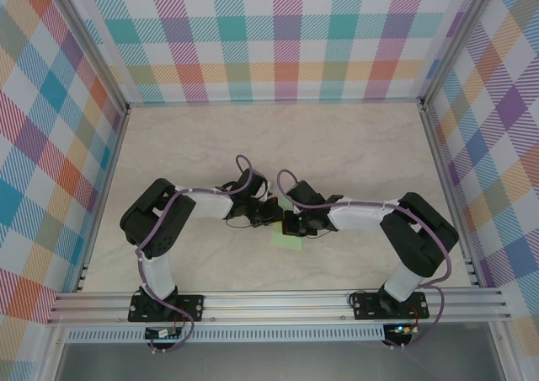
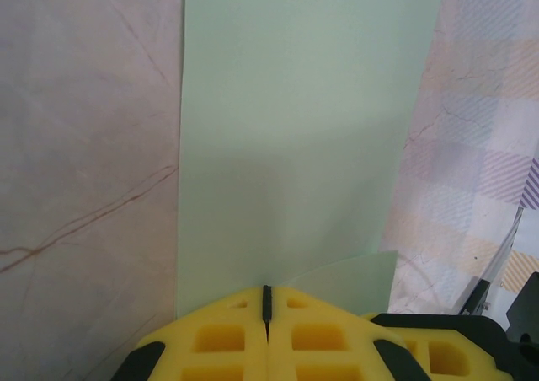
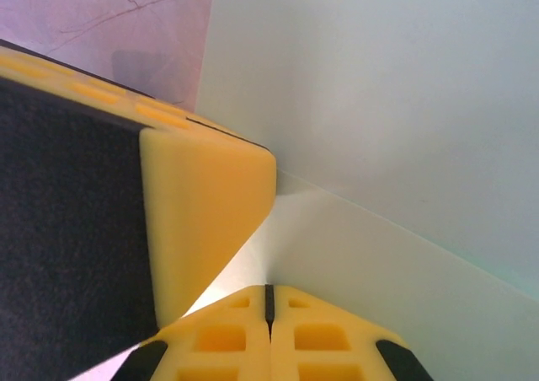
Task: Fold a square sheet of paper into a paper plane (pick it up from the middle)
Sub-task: Fold the triangle a second time at the center of the table.
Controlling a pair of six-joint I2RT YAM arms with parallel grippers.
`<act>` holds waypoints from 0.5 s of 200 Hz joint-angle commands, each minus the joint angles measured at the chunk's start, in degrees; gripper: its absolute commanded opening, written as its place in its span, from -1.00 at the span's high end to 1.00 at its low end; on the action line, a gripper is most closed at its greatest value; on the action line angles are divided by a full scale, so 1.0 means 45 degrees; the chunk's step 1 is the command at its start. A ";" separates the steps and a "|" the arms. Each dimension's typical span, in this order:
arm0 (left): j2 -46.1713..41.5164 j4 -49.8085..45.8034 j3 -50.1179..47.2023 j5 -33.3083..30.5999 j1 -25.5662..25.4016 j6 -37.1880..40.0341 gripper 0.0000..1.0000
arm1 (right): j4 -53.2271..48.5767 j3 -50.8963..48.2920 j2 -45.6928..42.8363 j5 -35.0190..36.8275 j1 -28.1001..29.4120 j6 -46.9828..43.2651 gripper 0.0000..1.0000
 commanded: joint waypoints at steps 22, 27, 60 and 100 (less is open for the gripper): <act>0.0708 -0.1465 -0.0308 -0.1454 0.0075 0.0079 0.93 | -0.1215 -0.0891 -0.0669 -0.0102 0.0076 -0.0349 0.95; 0.0740 -0.1483 -0.0308 -0.1479 0.0076 0.0078 0.93 | -0.1270 -0.0921 -0.0721 -0.0137 0.0068 -0.0397 0.95; 0.0840 -0.1580 -0.0269 -0.1553 0.0095 0.0054 0.92 | -0.1666 -0.1132 -0.0998 -0.0495 0.0076 -0.0681 0.95; 0.0899 -0.1607 -0.0254 -0.1550 0.0114 0.0055 0.92 | -0.2101 -0.1197 -0.1165 -0.0986 0.0076 -0.1246 0.94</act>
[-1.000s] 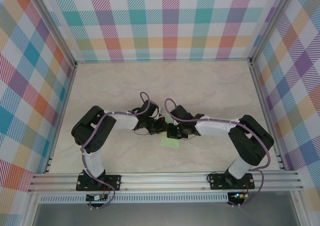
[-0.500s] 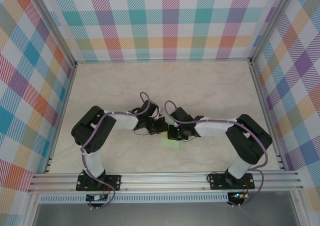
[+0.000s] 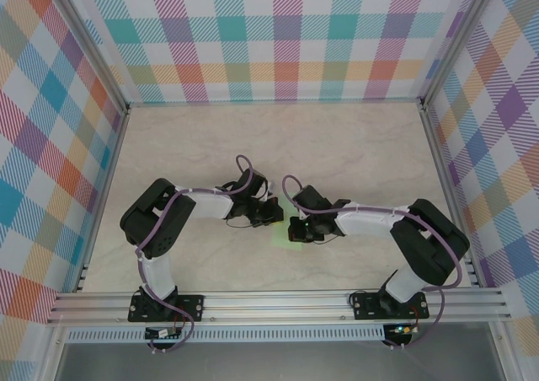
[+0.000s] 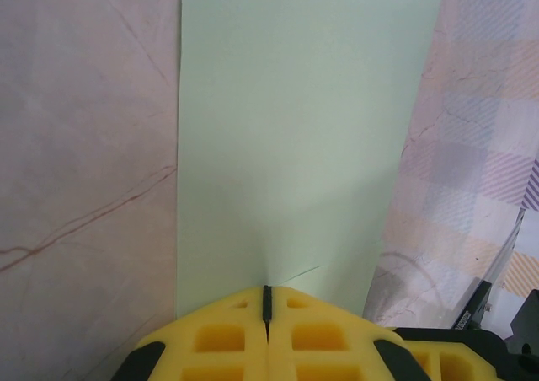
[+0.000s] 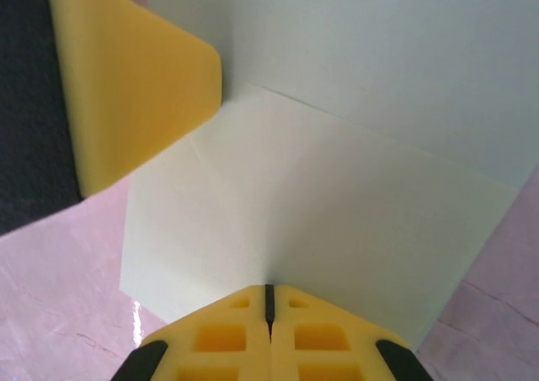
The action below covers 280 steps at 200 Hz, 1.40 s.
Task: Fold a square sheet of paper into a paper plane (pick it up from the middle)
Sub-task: Fold the triangle a second time at the center of the table.
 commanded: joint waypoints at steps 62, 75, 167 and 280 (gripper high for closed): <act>0.0972 -0.1487 -0.0240 -0.1322 0.0109 0.0029 0.93 | -0.1955 0.0318 -0.0277 -0.0403 0.0076 -0.1213 0.91; 0.0989 -0.1477 -0.0240 -0.1288 0.0109 0.0019 0.92 | -0.1970 0.0714 -0.0197 -0.0359 0.0076 -0.1205 0.90; 0.1031 -0.1568 -0.0148 -0.1255 0.0109 -0.0036 0.93 | -0.2398 0.1176 0.0788 -0.0632 0.0076 -0.1835 0.91; 0.1231 -0.1782 -0.0098 -0.1478 0.0109 -0.0033 0.93 | -0.4246 0.0750 0.0311 -0.0944 -0.0113 -0.3705 0.88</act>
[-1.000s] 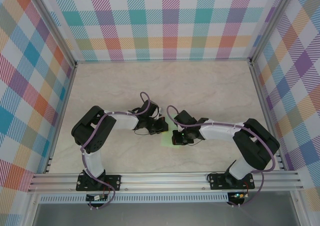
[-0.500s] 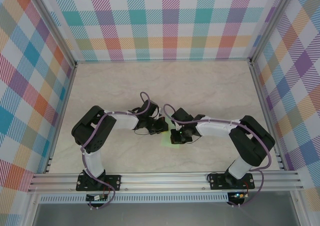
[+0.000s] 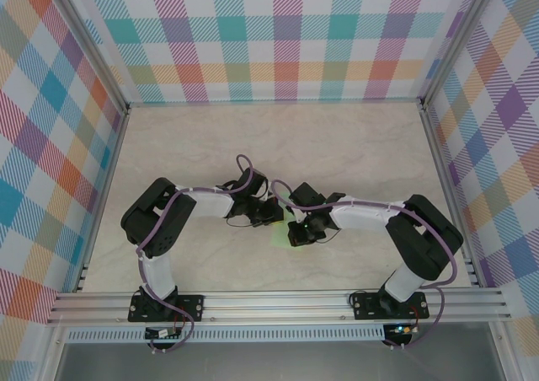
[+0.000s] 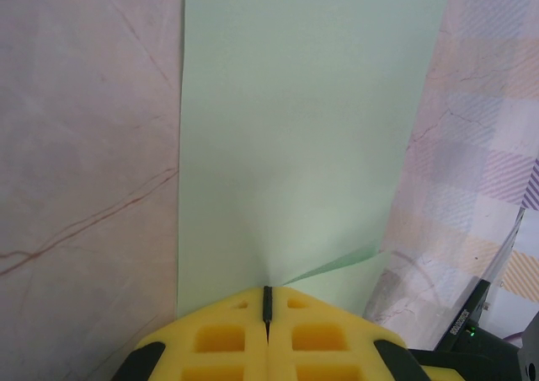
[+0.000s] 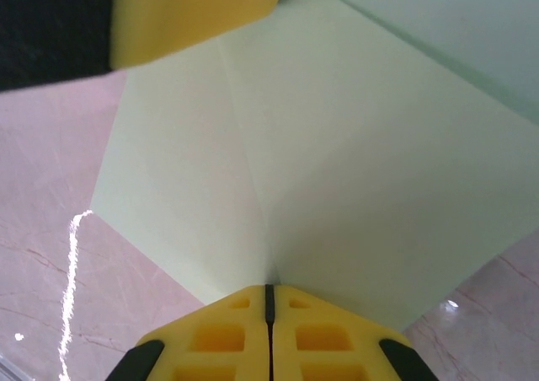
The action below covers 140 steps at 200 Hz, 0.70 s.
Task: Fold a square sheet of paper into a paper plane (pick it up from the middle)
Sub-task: Fold the triangle a second time at the center of the table.
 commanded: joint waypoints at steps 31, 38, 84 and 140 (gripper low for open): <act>0.1168 -0.1553 -0.0299 -0.1651 0.0110 -0.0025 0.93 | -0.1631 -0.0852 -0.0586 -0.0527 -0.0312 -0.0401 0.88; 0.1173 -0.1566 -0.0307 -0.1660 0.0110 -0.0040 0.93 | -0.1615 -0.0951 -0.0640 -0.0605 -0.0353 -0.0411 0.88; 0.1171 -0.1568 -0.0302 -0.1611 0.0130 -0.0012 0.93 | -0.1918 -0.1369 -0.1192 -0.0583 -0.0619 -0.0320 0.90; 0.1230 -0.1325 -0.0239 -0.1281 0.0129 -0.0030 0.93 | -0.0631 -0.0813 -0.2092 -0.0722 -0.0844 0.0527 0.86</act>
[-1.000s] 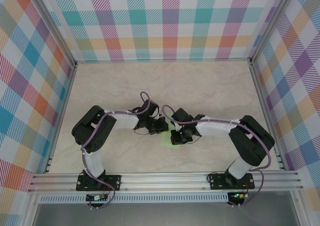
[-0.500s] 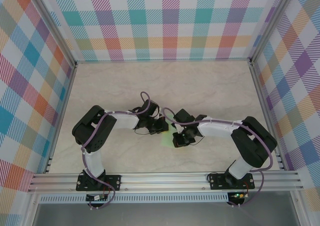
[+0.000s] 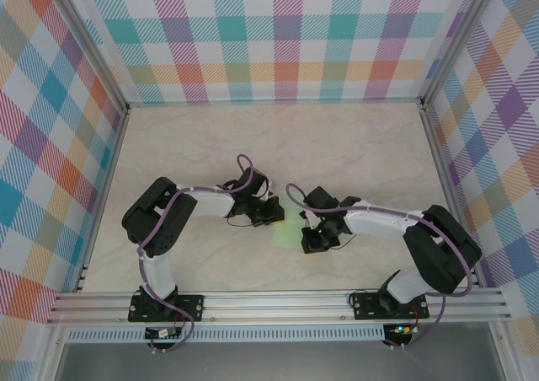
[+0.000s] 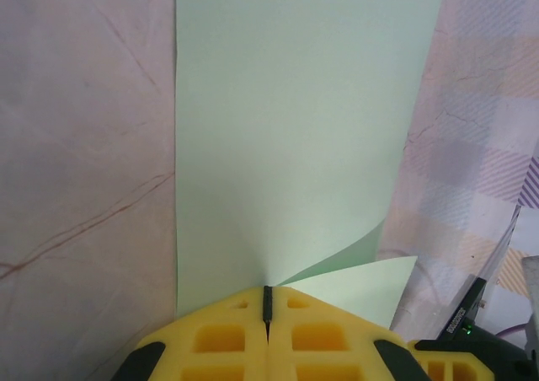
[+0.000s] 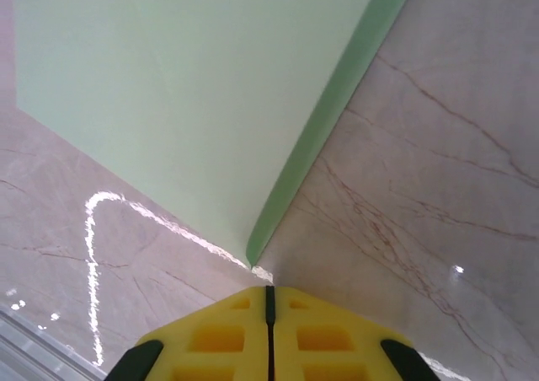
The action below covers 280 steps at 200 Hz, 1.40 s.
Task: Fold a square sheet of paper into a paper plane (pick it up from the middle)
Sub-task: Fold the triangle a second time at the center of the table.
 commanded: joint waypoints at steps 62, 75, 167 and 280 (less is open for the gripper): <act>0.1169 -0.1292 -0.0325 -0.1354 0.0069 -0.0122 0.93 | 0.2043 0.2167 0.1896 -0.0191 -0.0036 0.0858 0.91; 0.1202 -0.1296 -0.0328 -0.1362 0.0061 -0.0136 0.93 | 0.2084 0.2357 0.2156 -0.0052 -0.0036 0.0828 0.91; 0.1355 -0.1843 -0.0226 -0.1830 0.0080 -0.0193 0.93 | 0.1139 0.1058 0.2336 -0.0396 -0.0070 -0.0539 0.92; 0.1488 -0.2055 -0.0132 -0.1908 0.0100 -0.0279 0.93 | 0.0126 0.0122 0.0928 -0.0746 -0.0497 -0.1237 0.92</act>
